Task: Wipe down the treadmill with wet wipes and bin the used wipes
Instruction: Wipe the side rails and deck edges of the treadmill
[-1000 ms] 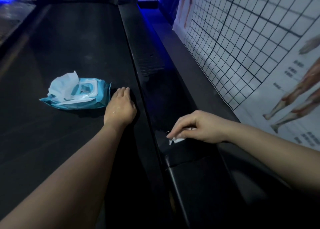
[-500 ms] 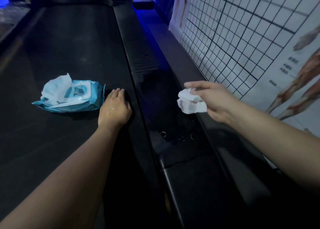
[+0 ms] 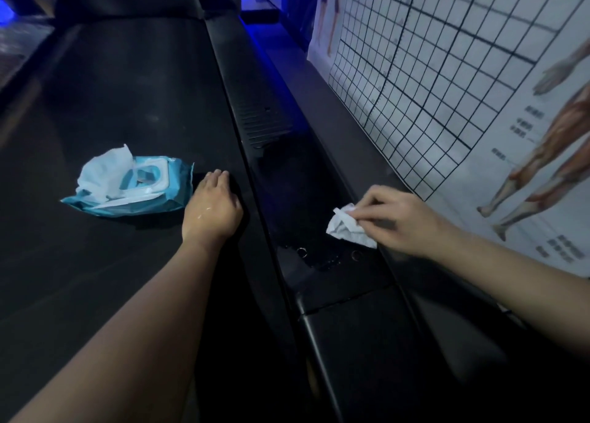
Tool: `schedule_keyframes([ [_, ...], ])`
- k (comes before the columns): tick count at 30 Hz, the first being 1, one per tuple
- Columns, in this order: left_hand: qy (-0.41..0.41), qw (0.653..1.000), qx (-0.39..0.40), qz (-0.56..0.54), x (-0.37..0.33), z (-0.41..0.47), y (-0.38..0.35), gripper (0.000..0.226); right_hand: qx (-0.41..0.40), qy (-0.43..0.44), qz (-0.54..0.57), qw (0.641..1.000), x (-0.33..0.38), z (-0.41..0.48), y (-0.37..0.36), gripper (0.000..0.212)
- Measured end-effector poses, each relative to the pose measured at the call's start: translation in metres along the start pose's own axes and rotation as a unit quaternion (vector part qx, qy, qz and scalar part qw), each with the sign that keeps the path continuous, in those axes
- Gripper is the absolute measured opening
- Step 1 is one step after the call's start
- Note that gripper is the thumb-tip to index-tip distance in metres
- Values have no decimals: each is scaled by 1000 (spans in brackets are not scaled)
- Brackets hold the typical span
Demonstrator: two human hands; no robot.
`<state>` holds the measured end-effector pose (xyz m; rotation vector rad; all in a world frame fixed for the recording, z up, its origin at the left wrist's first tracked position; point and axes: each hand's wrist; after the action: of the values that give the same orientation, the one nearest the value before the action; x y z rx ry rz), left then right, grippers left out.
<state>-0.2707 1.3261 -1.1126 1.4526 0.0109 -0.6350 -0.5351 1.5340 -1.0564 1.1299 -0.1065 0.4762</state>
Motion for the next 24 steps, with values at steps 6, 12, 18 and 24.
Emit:
schedule_keyframes([
  [6, -5, 1000, -5, -2, 2, 1, -3, 56, 10, 6, 25, 1000, 37, -23, -9, 19],
  [12, 0, 1000, -5, -2, 0, 0, -1, 56, -61, -112, 56, 990, 32, 28, -4, 27],
  [18, -14, 1000, -10, 0, -4, -3, 5, 61, 6, -185, -2, 983, -12, 41, -15, 37],
  [24, -20, 1000, -10, 21, -4, -4, 7, 48, 6, -36, 60, 998, -2, 5, -4, 27],
])
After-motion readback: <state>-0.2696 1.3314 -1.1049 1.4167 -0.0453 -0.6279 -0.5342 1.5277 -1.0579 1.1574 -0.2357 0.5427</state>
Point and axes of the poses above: each hand's wrist, its own z-axis towards the middle knuckle, its own y-axis out of the back of the hand, x = y × z, and after that the axes turned 3 degrees about -x, right-handed
